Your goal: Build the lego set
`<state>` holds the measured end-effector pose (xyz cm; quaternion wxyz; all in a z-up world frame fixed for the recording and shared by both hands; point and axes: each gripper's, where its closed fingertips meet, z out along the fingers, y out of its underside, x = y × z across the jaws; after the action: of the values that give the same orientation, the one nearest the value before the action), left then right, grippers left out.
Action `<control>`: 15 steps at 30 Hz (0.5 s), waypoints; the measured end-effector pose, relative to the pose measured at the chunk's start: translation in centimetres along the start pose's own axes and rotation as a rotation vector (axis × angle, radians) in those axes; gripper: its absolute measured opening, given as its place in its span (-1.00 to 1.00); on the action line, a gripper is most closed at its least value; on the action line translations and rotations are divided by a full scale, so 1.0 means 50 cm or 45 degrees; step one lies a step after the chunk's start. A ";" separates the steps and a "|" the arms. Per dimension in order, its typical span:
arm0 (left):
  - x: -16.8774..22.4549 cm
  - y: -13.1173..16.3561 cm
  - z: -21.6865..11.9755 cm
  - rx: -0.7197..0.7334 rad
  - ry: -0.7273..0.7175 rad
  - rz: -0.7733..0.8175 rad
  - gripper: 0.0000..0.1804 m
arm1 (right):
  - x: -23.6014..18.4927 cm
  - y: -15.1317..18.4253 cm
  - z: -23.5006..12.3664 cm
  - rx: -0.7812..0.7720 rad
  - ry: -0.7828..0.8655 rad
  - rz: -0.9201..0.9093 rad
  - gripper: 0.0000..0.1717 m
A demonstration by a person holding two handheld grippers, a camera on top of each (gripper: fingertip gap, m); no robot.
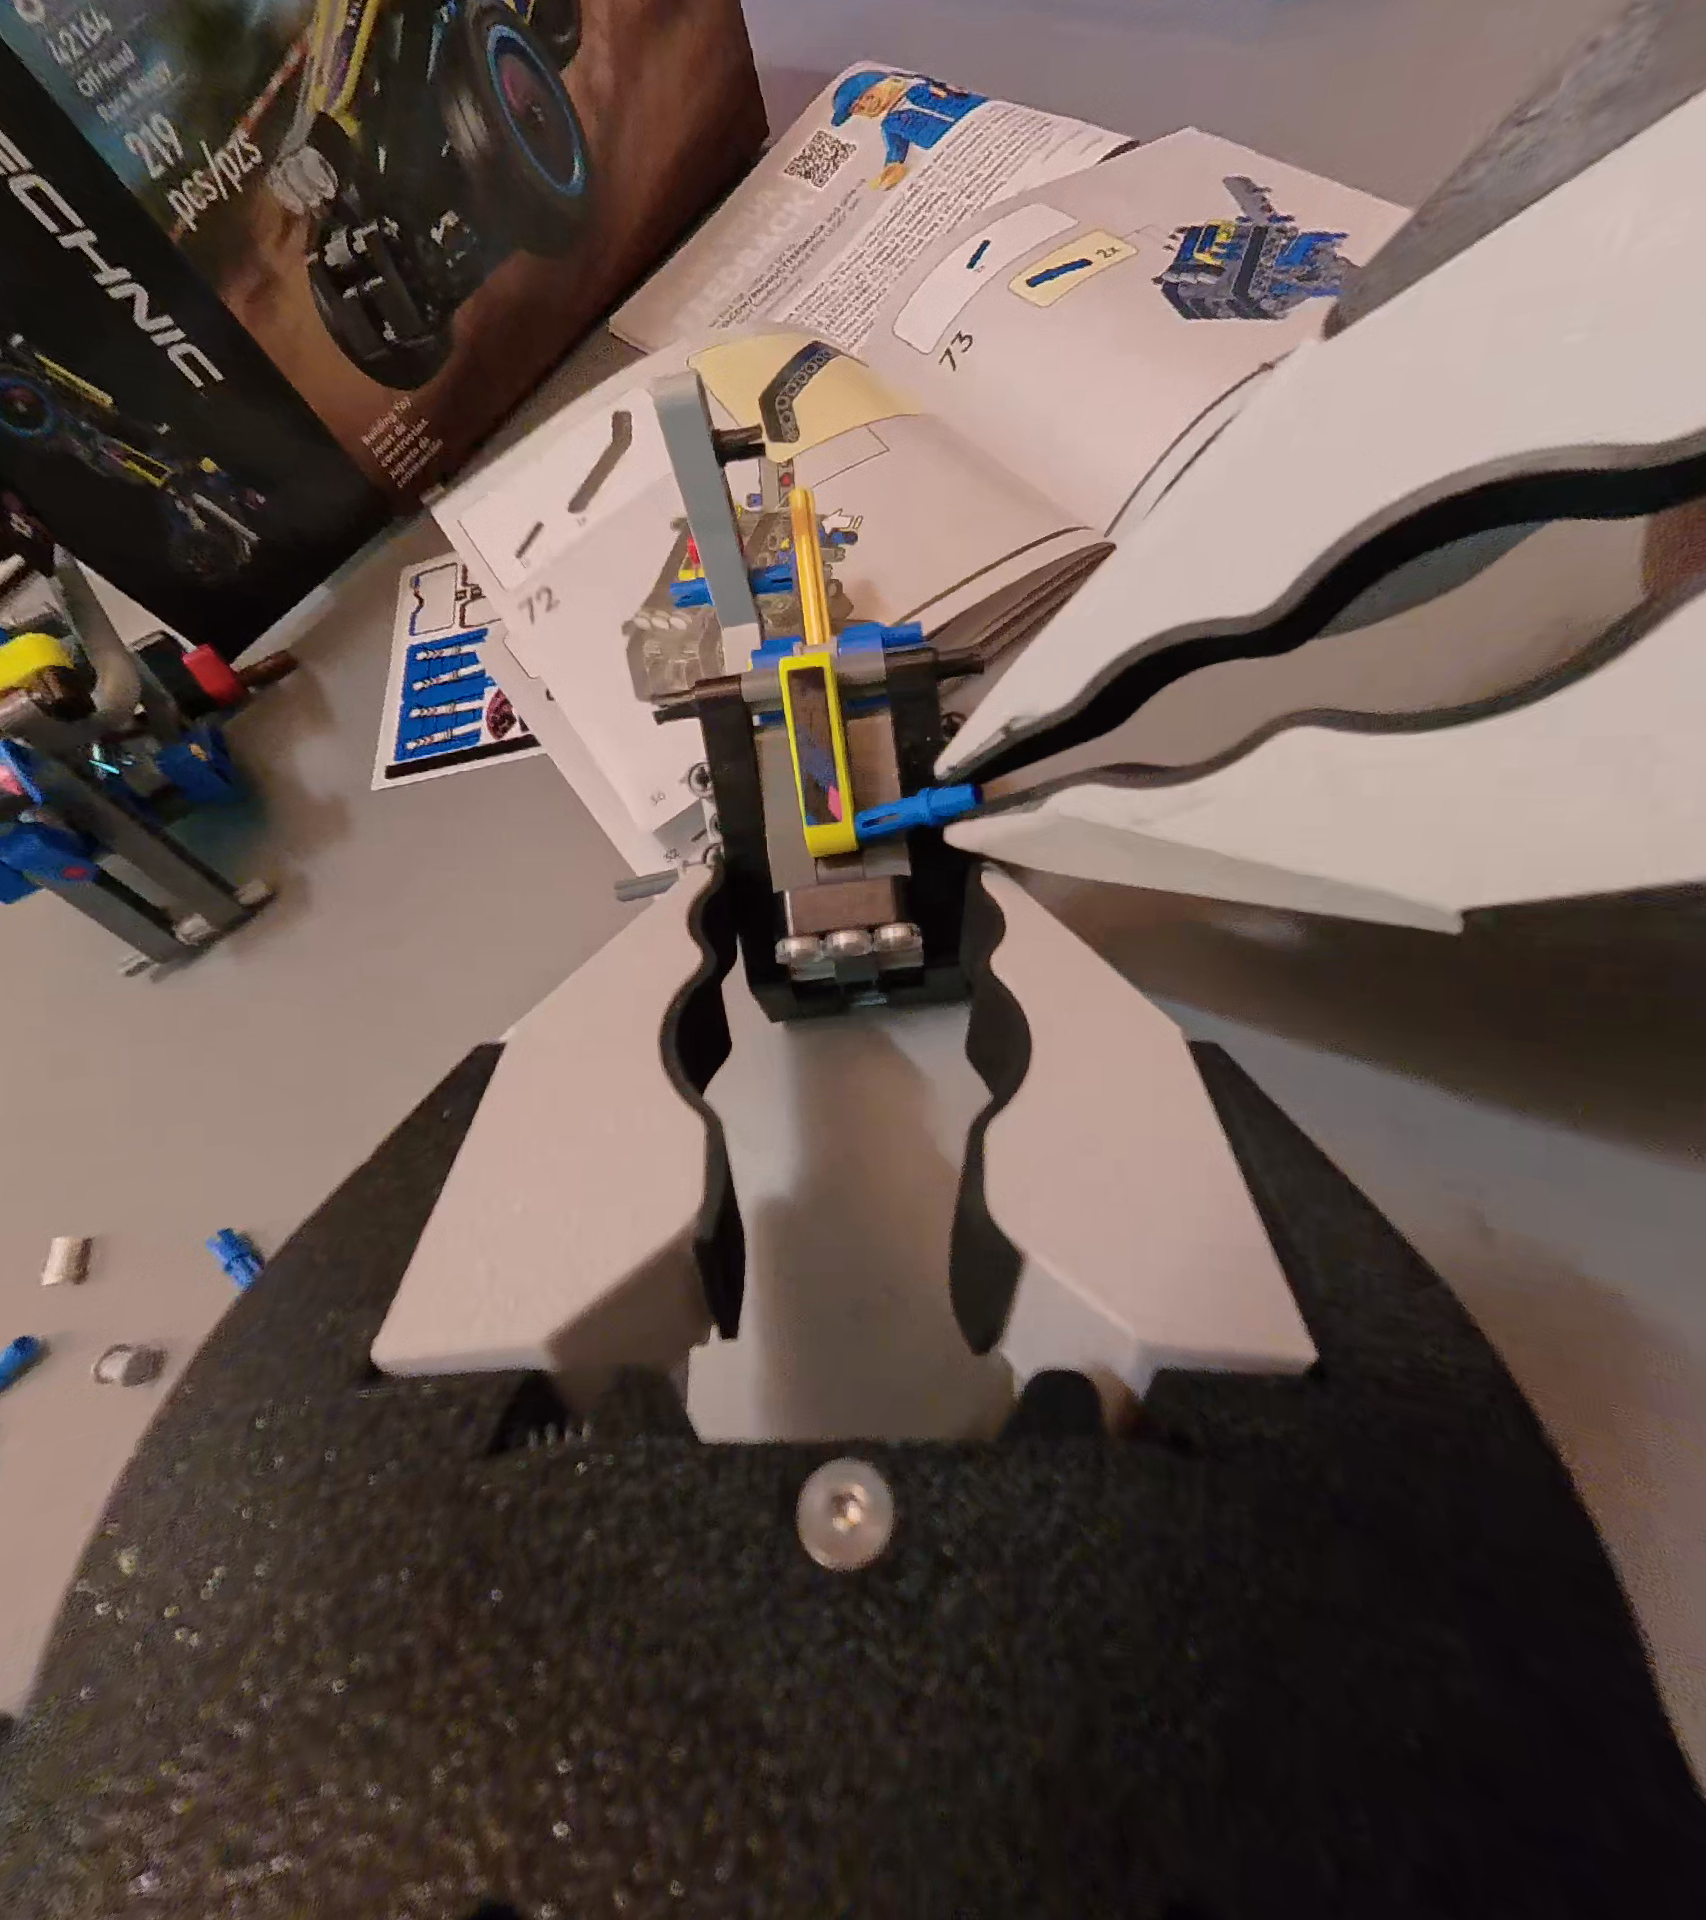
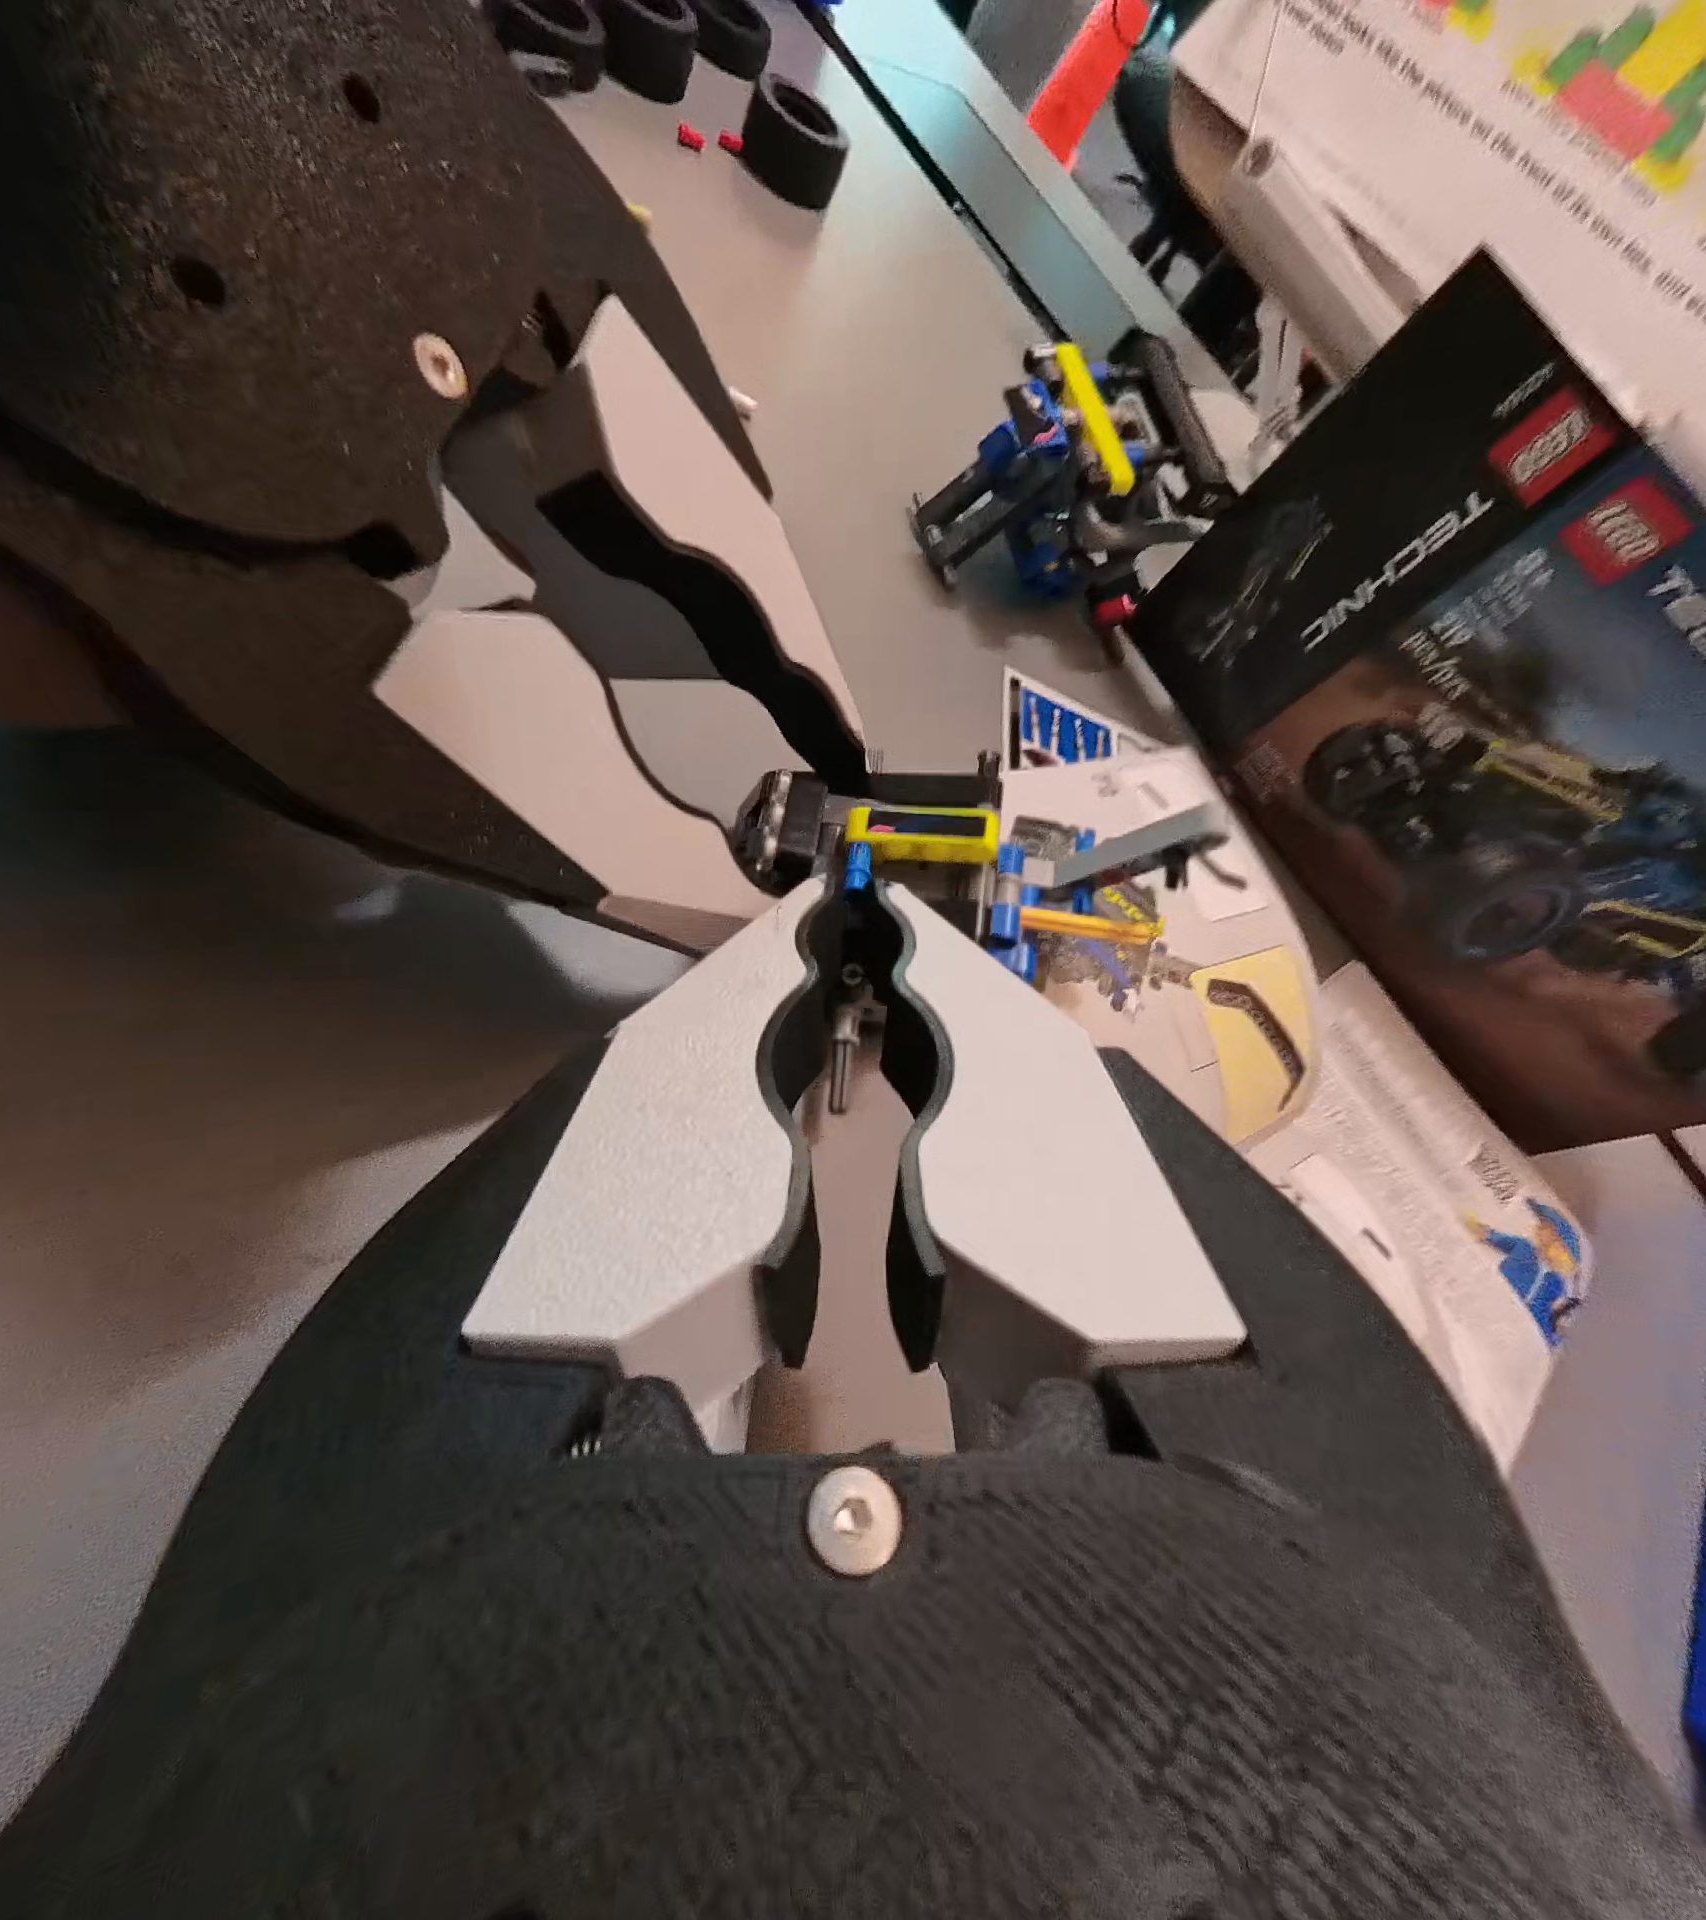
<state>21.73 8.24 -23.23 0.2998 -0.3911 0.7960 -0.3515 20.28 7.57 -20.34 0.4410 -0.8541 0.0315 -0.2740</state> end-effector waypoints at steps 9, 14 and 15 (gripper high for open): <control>0.006 -0.011 -0.007 0.001 -0.046 0.048 -0.57 | 0.011 0.015 -0.025 -0.030 -0.011 0.126 -1.00; 0.013 -0.006 -0.008 0.040 0.025 -0.012 -0.57 | 0.036 0.078 -0.046 -0.013 -0.014 0.308 -1.00; 0.017 -0.005 -0.009 0.039 0.038 -0.012 -0.57 | 0.040 0.087 -0.050 -0.016 -0.029 0.341 -1.00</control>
<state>21.06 7.59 -22.92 0.2923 -0.3851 0.7929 -0.3710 21.53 2.47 -21.68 0.4686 -0.8481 0.1420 -0.2026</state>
